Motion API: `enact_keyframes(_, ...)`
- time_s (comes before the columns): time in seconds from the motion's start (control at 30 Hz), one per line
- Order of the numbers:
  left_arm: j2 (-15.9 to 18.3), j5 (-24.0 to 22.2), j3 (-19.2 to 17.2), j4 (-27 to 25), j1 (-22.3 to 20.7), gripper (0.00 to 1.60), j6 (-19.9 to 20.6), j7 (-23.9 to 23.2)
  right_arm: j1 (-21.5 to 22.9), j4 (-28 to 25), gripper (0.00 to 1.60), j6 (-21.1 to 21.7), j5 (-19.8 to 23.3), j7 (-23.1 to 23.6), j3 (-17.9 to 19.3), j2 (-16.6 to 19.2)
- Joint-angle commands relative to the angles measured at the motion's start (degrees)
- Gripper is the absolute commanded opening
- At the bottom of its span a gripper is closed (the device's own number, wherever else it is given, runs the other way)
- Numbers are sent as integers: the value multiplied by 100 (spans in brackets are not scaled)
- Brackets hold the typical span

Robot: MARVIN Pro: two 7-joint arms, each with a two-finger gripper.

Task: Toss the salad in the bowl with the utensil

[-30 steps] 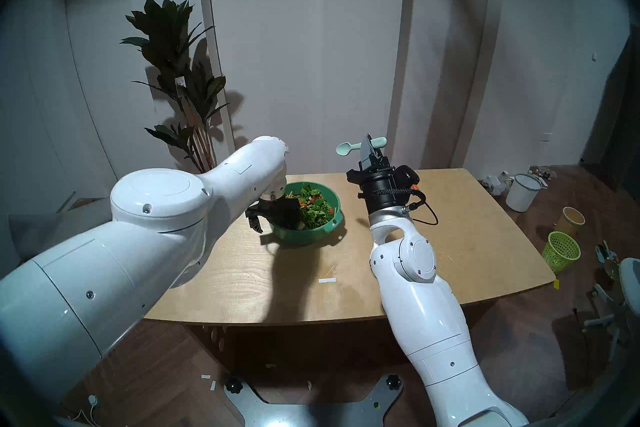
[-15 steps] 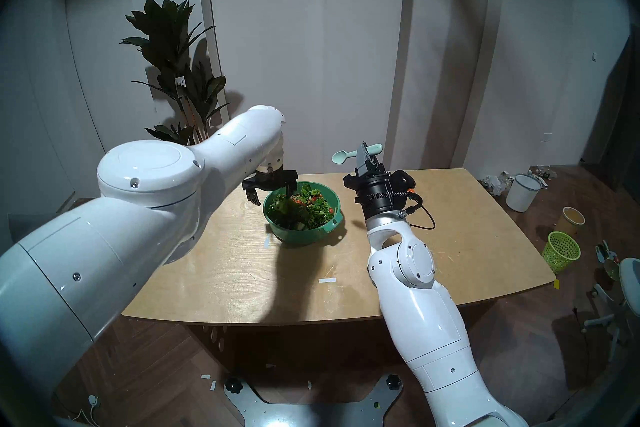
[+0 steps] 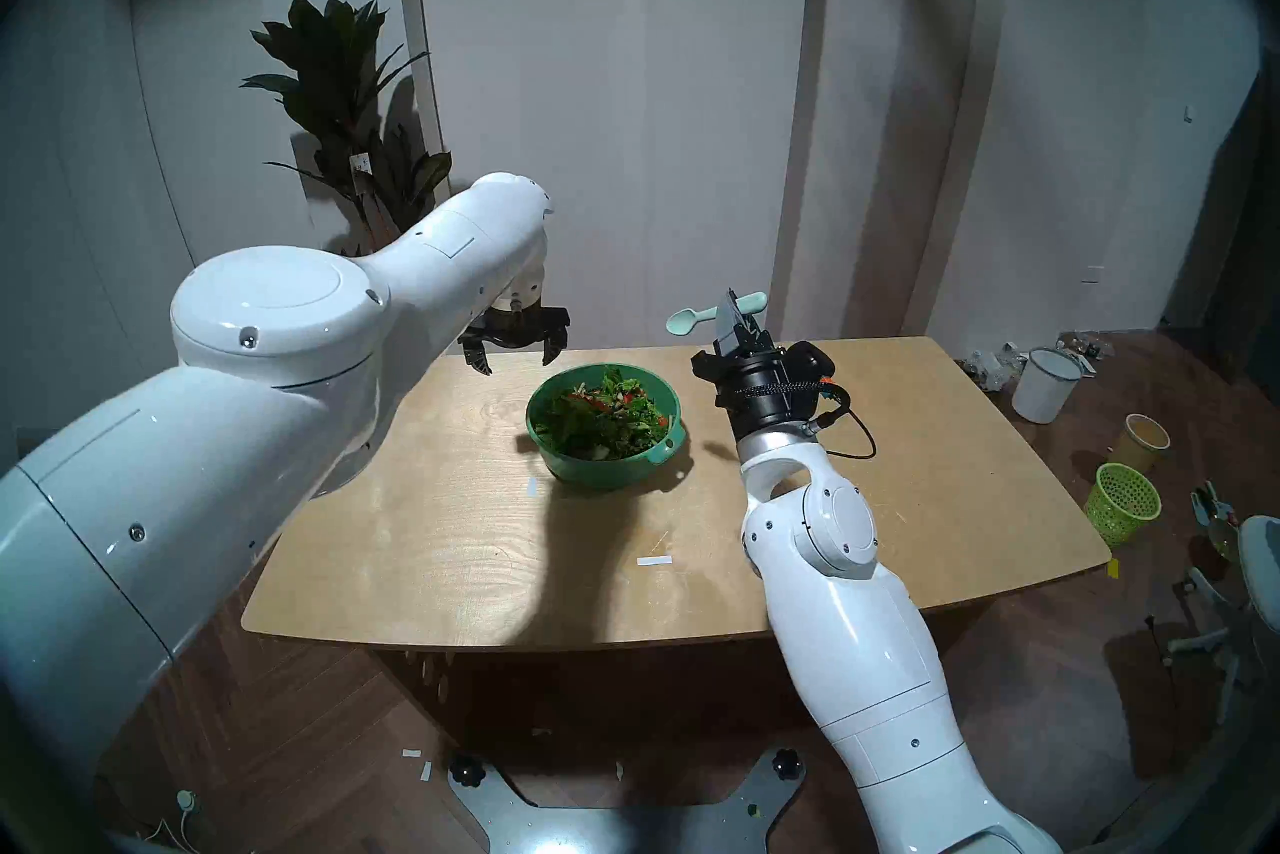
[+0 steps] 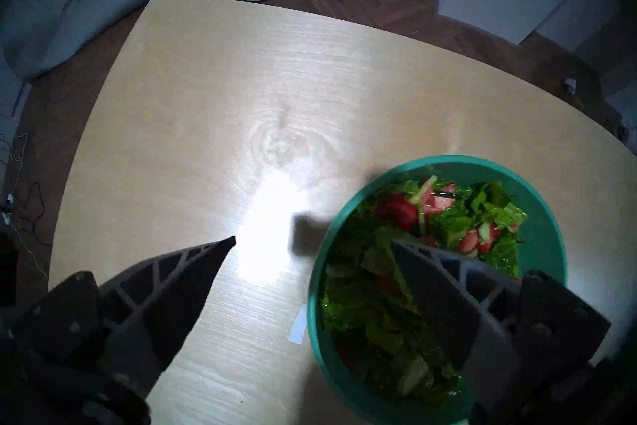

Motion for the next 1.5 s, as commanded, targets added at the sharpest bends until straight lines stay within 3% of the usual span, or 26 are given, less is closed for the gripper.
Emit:
enact_keyframes(0.0, 61, 176, 135, -91, 554, 160, -197, 321, 24, -228, 0, 80, 38, 10, 20, 43)
enact_keyframes(0.17, 139, 282, 240, -294, 699, 160, -521, 370, 24, -271, 0, 206, 89, -1, 11, 83)
enact_keyframes(0.37, 226, 228, 265, -625, 102, 160, -850, 321, 42, -286, 0, 316, 129, 0, -1, 116)
enact_keyframes(0.7, 209, 140, 277, -908, -246, 160, -955, 123, 50, -312, 0, 469, 210, 15, 4, 161)
enact_keyframes(1.03, 298, 194, 307, -1072, 24, 160, -870, 10, 6, -229, 0, 643, 424, 42, 12, 149)
enact_keyframes(1.47, 417, 363, 421, -1074, 447, 160, -463, -71, 1, -103, 0, 885, 560, 89, -110, 135)
